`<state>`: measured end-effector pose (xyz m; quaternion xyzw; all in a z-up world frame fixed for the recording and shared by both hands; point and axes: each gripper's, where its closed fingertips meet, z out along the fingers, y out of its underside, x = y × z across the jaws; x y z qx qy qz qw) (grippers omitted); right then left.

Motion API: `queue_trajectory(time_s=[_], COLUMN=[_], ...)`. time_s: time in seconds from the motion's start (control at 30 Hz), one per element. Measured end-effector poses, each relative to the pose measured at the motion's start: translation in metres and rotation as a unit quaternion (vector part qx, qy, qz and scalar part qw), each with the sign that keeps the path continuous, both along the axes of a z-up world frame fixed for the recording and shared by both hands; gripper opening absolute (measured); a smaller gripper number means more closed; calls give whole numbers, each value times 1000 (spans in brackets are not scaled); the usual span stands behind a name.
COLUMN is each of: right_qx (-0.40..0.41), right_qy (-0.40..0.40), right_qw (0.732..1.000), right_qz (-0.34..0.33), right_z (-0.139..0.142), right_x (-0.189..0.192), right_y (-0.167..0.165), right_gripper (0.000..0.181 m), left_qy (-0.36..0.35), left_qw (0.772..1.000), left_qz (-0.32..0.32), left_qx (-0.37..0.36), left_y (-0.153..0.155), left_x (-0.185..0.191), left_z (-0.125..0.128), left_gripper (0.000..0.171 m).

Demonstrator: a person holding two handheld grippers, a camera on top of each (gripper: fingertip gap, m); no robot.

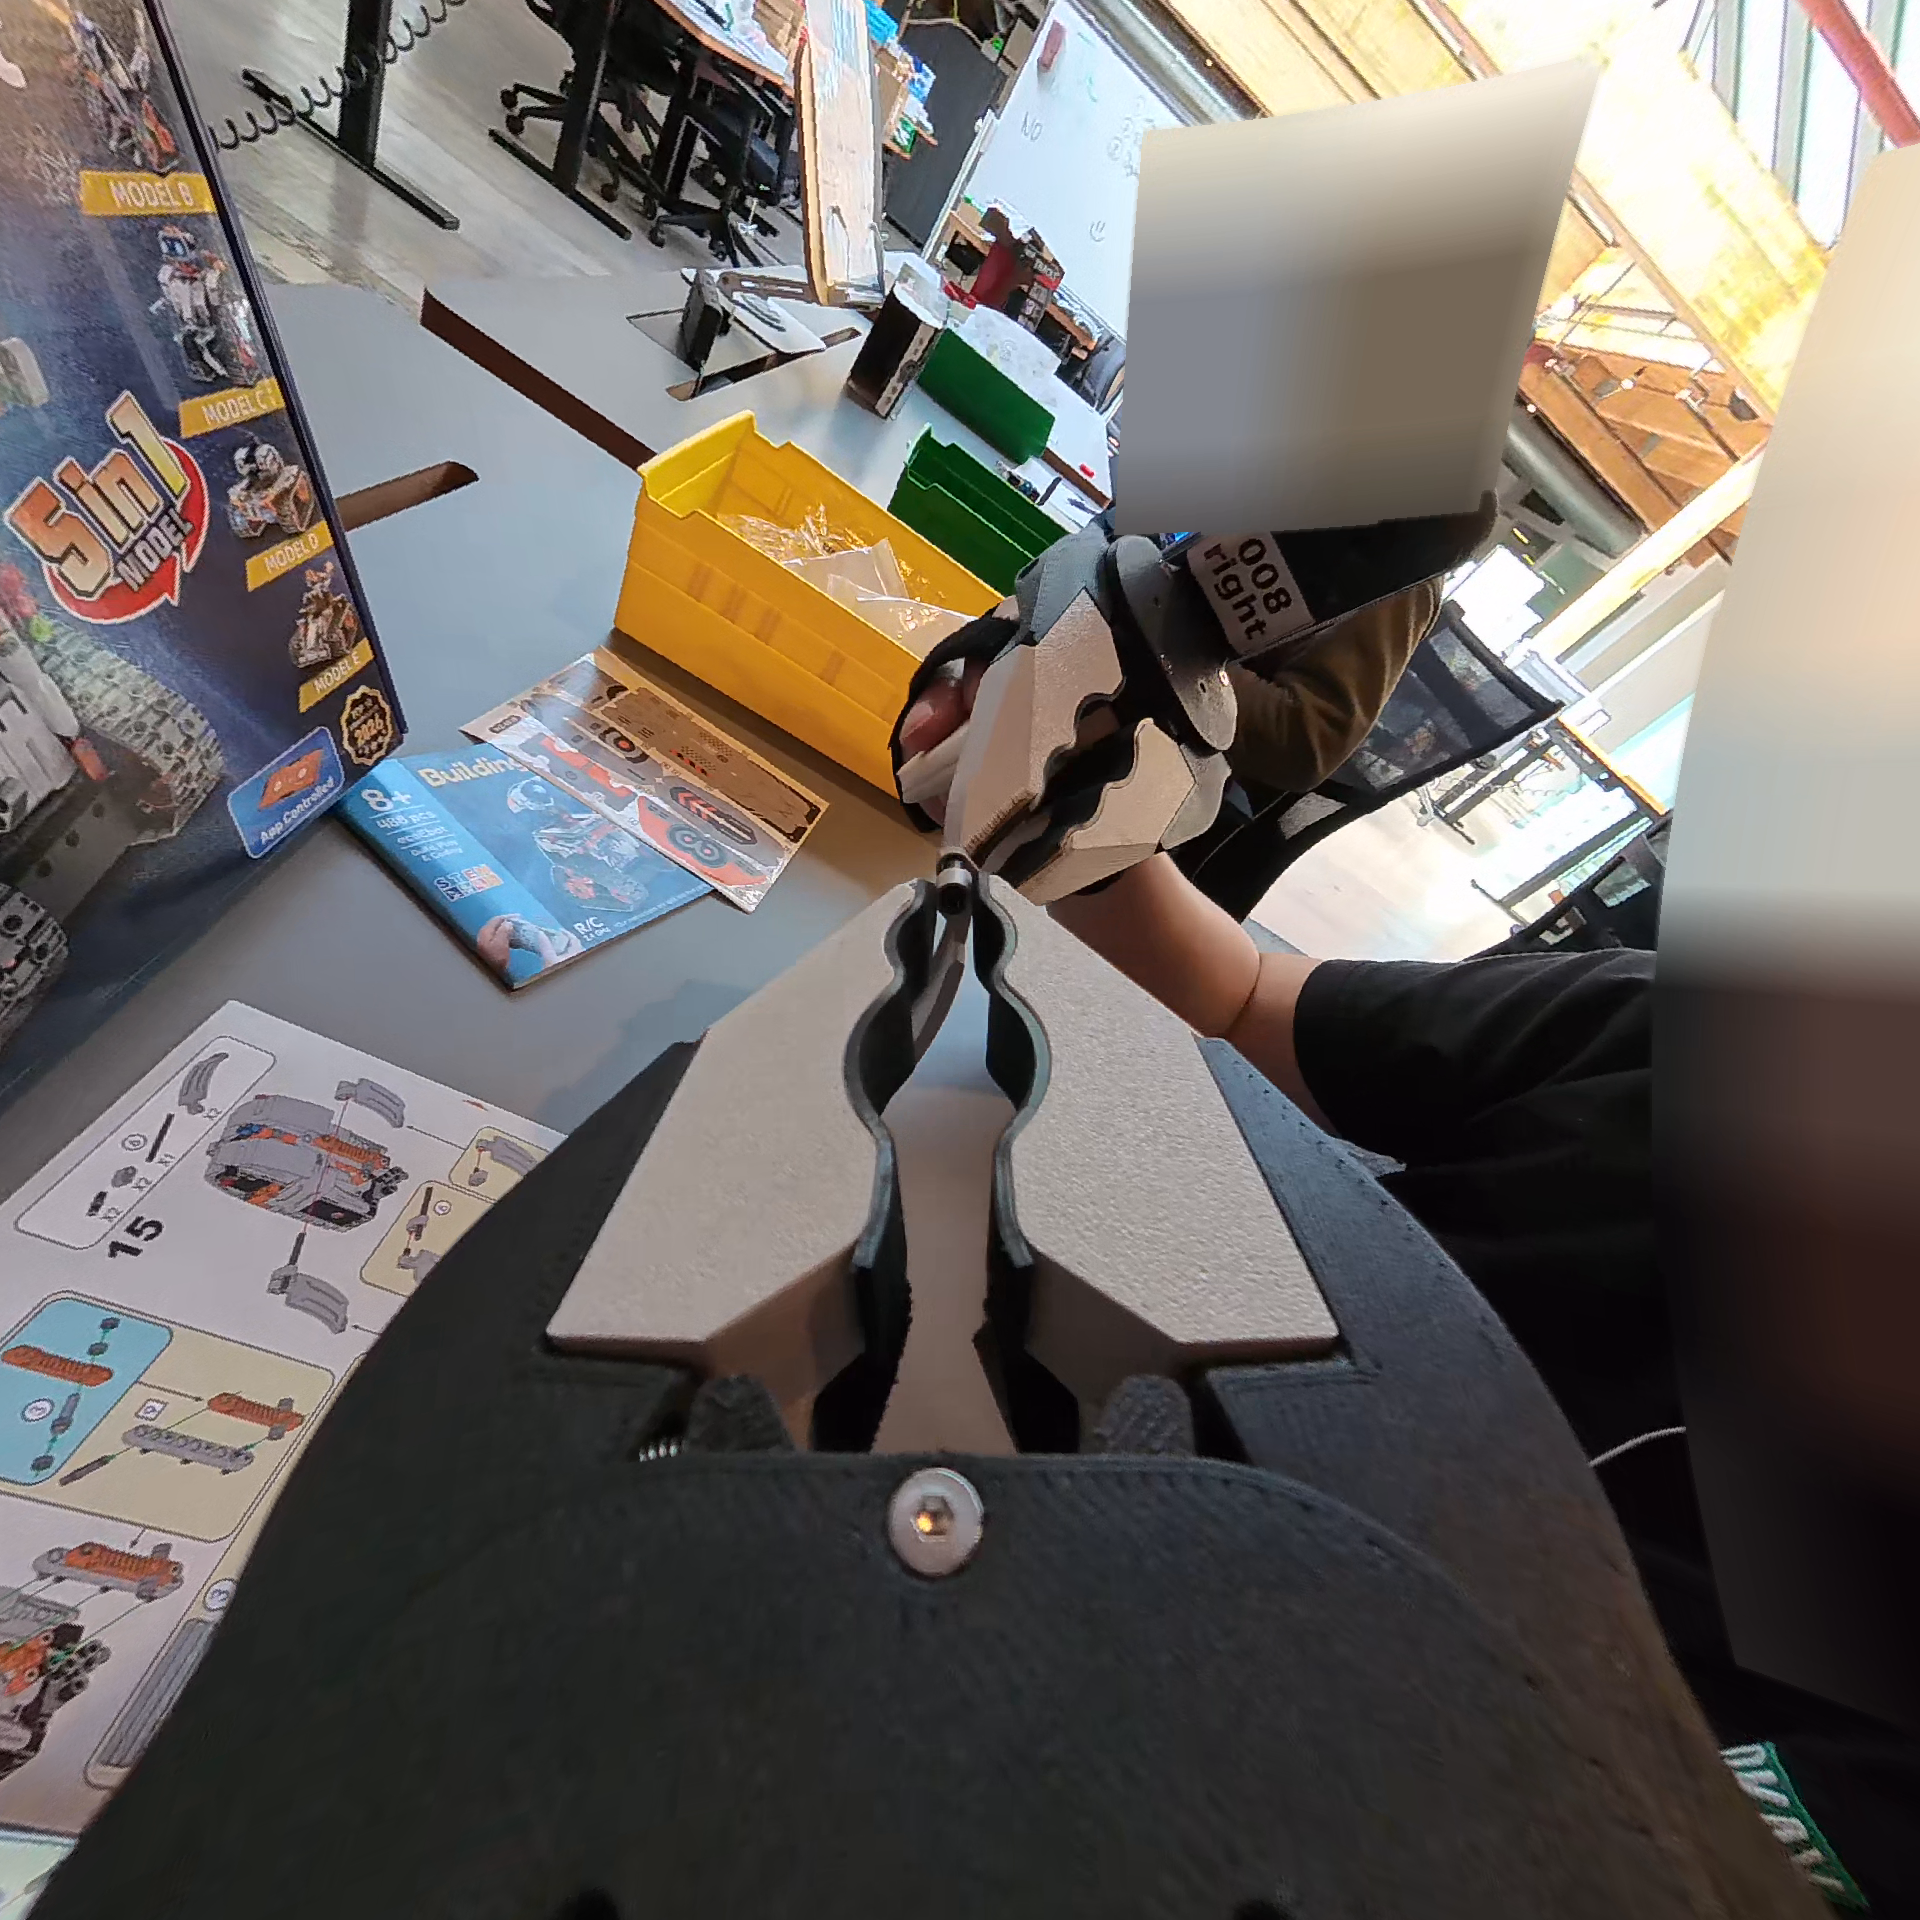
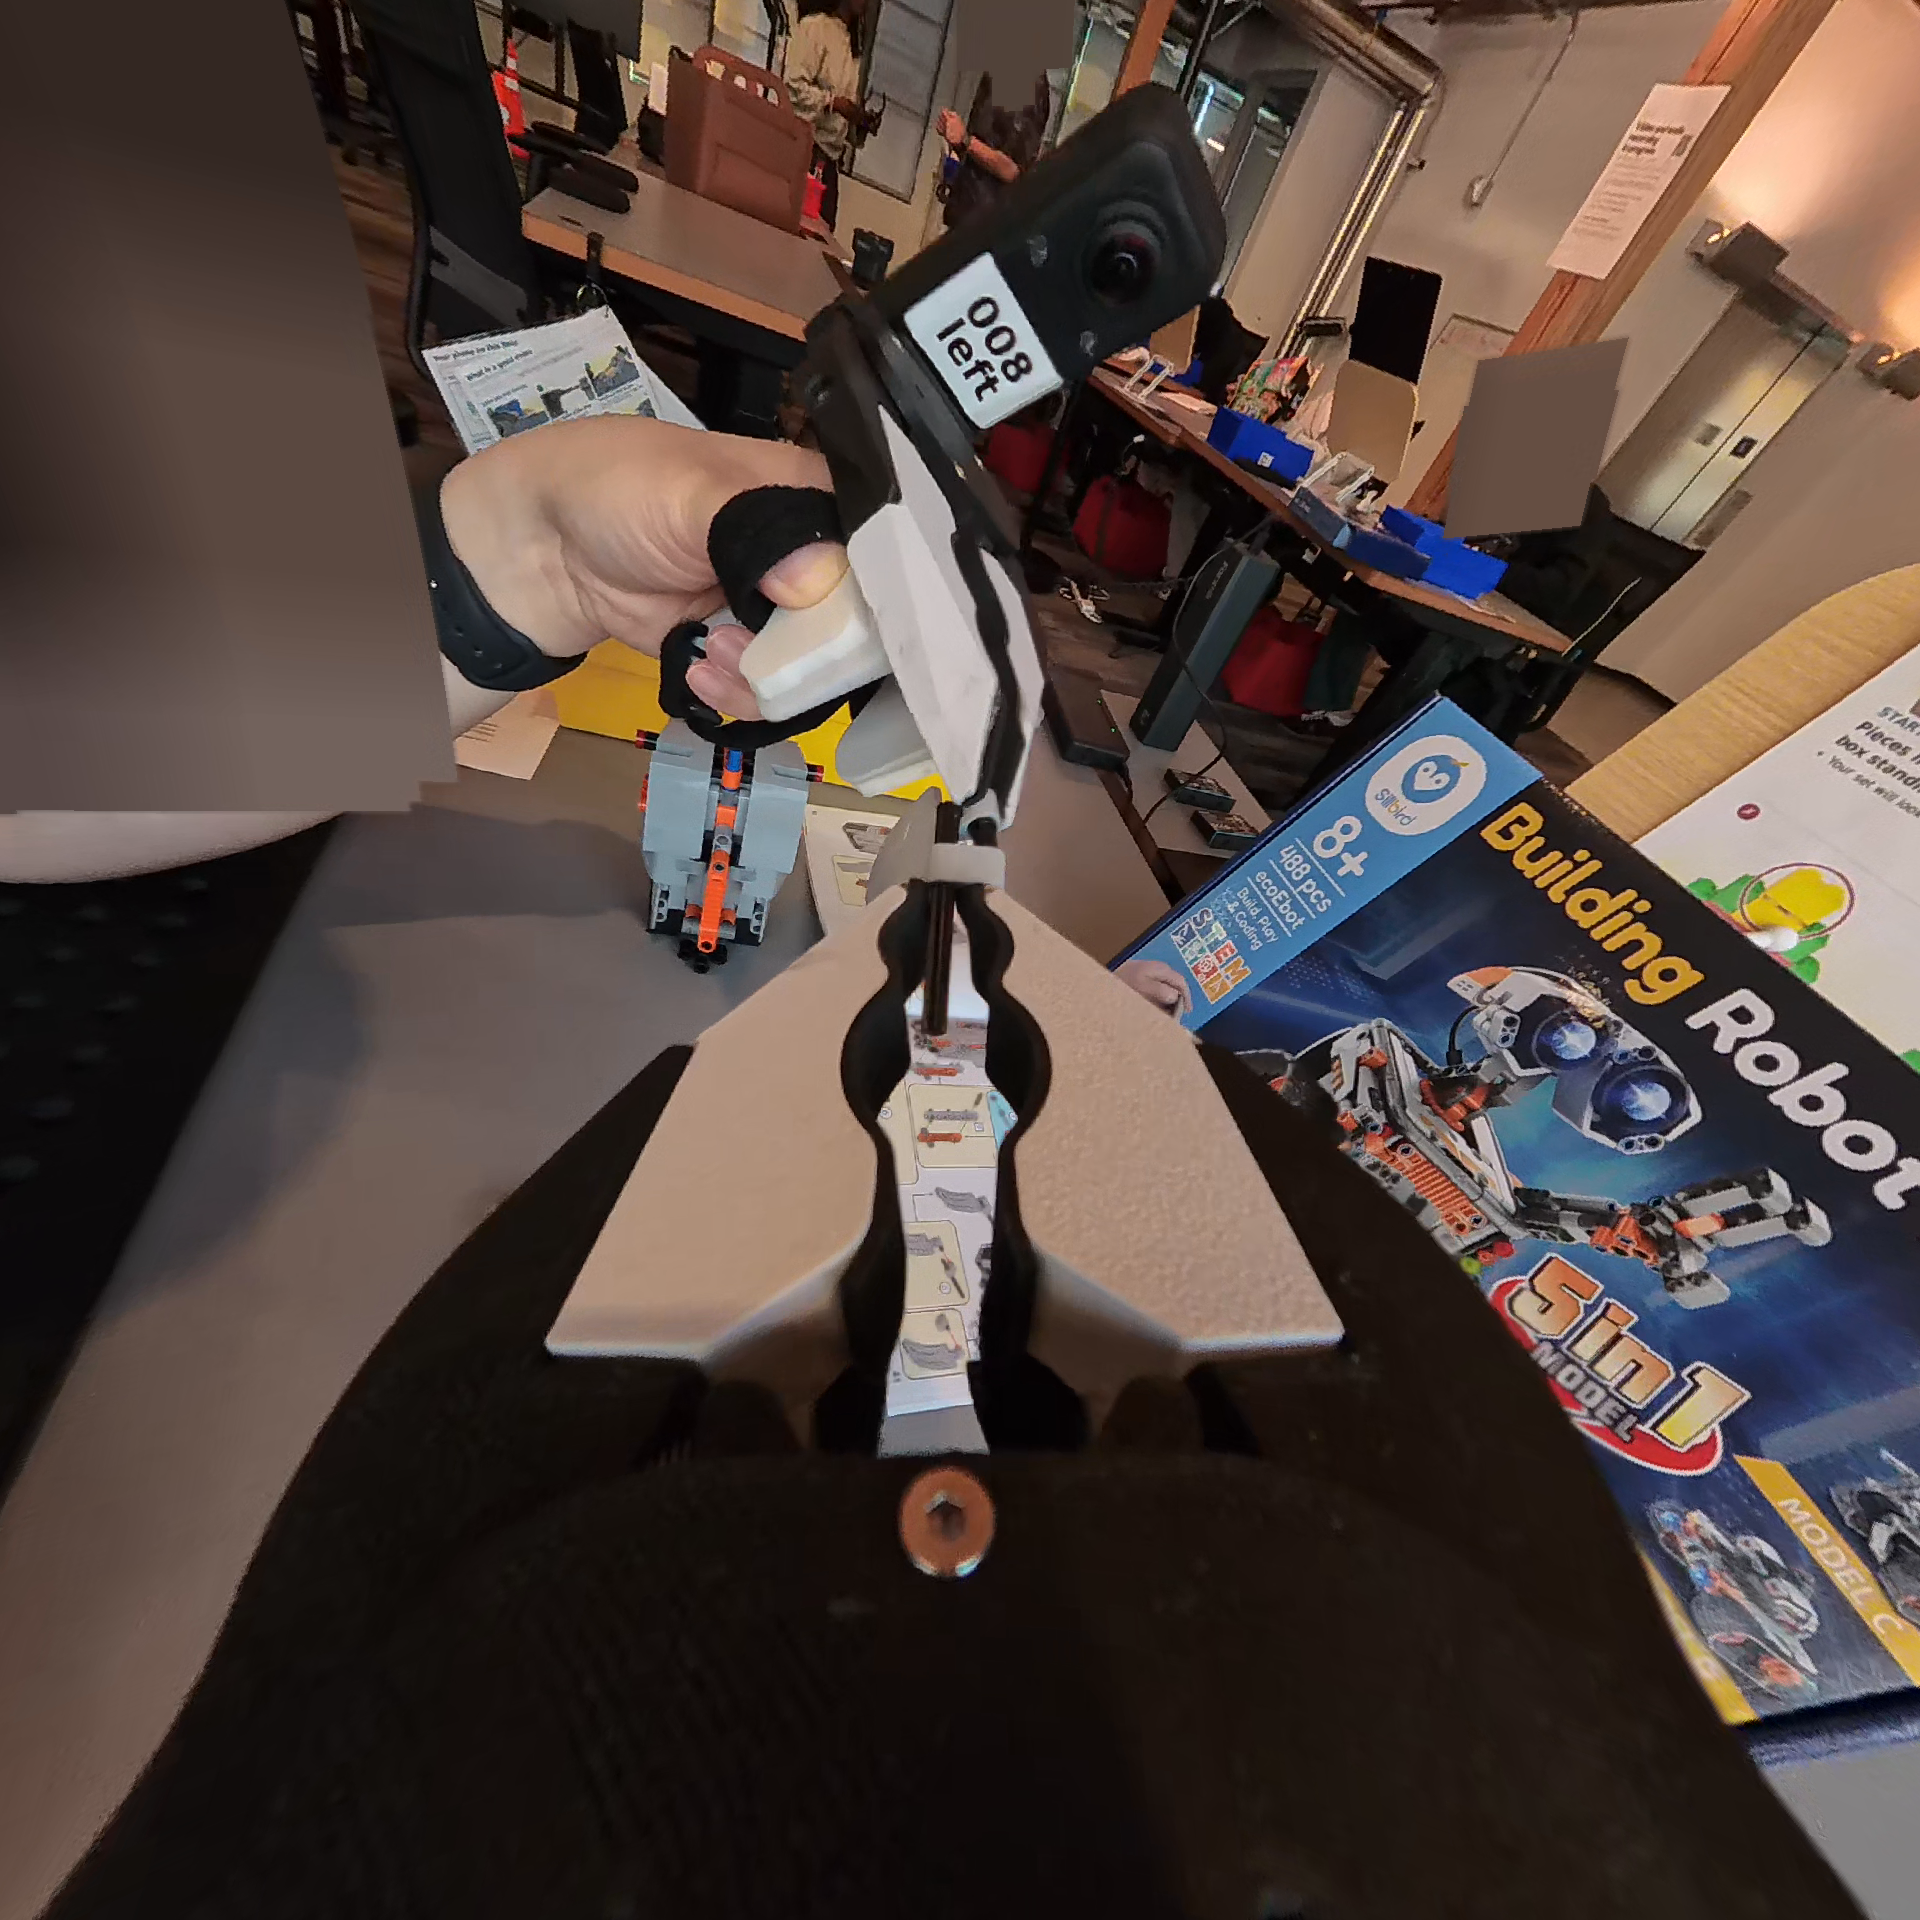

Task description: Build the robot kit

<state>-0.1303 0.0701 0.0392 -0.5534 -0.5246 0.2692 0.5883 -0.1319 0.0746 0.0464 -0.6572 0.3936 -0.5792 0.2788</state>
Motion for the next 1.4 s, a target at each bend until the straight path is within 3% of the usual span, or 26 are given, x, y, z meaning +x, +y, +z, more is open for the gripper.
queue_trajectory(time_s=[0.77,1.4], right_qx=[-50,-46], right_qy=[-17,-25], right_qw=[999,999], right_qz=[-10,-7], right_z=[-10,-15], right_x=[-1,-3], right_y=[6,6], right_gripper=[8,8], left_qy=[30,40], left_qw=[999,999], left_qz=[17,12], left_qx=[15,9], left_y=[4,3], left_x=[0,-1], left_z=[-7,-12], left_gripper=[4,4])
